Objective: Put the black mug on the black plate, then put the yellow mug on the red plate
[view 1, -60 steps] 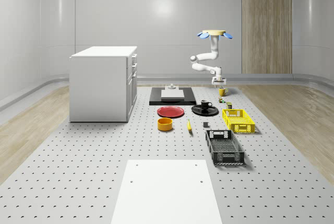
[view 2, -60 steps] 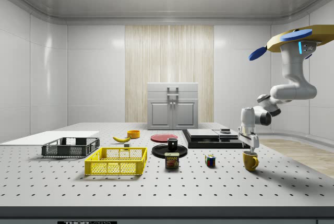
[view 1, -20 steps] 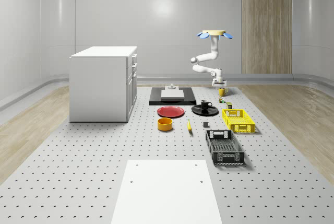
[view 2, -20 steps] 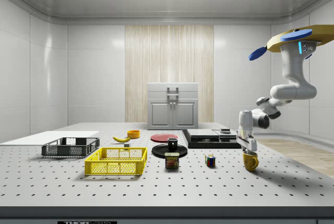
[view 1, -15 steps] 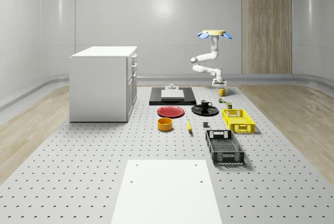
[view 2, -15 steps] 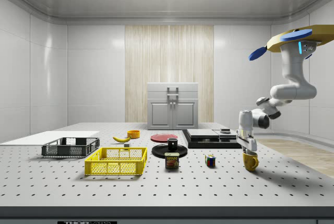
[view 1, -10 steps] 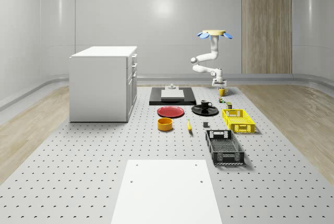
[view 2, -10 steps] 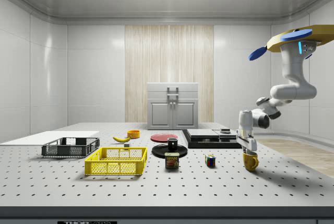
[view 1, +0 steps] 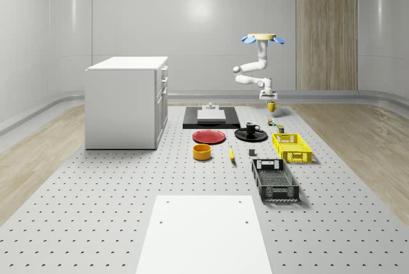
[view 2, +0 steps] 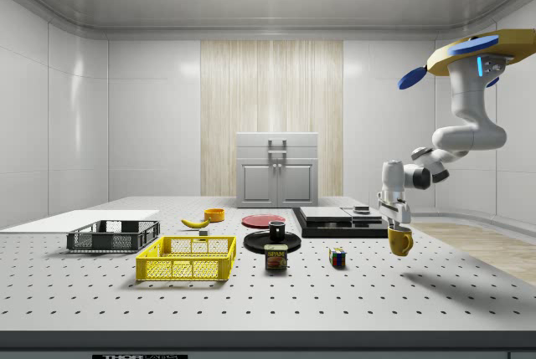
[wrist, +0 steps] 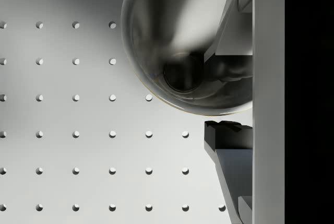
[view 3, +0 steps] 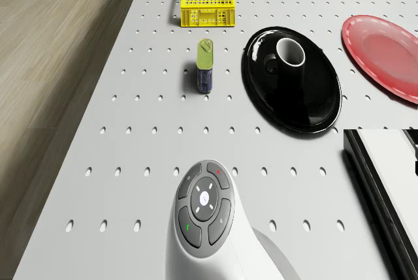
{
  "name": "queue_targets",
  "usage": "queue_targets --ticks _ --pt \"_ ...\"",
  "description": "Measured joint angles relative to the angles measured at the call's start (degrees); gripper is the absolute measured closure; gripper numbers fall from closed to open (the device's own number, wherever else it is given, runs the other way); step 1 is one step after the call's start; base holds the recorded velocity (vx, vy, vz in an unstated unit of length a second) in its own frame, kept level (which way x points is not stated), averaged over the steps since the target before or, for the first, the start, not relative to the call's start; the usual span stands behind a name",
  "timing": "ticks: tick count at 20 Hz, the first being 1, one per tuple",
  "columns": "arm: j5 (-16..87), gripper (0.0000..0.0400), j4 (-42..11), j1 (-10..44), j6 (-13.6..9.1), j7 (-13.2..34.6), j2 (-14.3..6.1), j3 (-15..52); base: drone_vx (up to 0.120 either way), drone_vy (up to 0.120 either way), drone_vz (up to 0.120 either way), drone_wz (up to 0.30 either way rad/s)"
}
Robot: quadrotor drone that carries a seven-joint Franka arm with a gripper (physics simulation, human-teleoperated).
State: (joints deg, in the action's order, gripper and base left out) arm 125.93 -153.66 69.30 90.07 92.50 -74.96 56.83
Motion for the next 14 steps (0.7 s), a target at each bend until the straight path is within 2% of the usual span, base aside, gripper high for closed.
queue_targets --ticks 7,12,14 --pt "-0.69 0.0290 -0.43 -0.03 -0.34 0.14 -0.17 0.70 0.120 -0.120 0.114 0.000" --pt "-0.87 0.0290 -0.50 0.03 -0.33 0.21 -0.28 0.85 0.120 -0.120 0.000 0.000" --pt "-0.91 0.0290 -0.50 0.05 -0.31 0.24 -0.32 0.88 0.120 -0.120 0.100 0.000"
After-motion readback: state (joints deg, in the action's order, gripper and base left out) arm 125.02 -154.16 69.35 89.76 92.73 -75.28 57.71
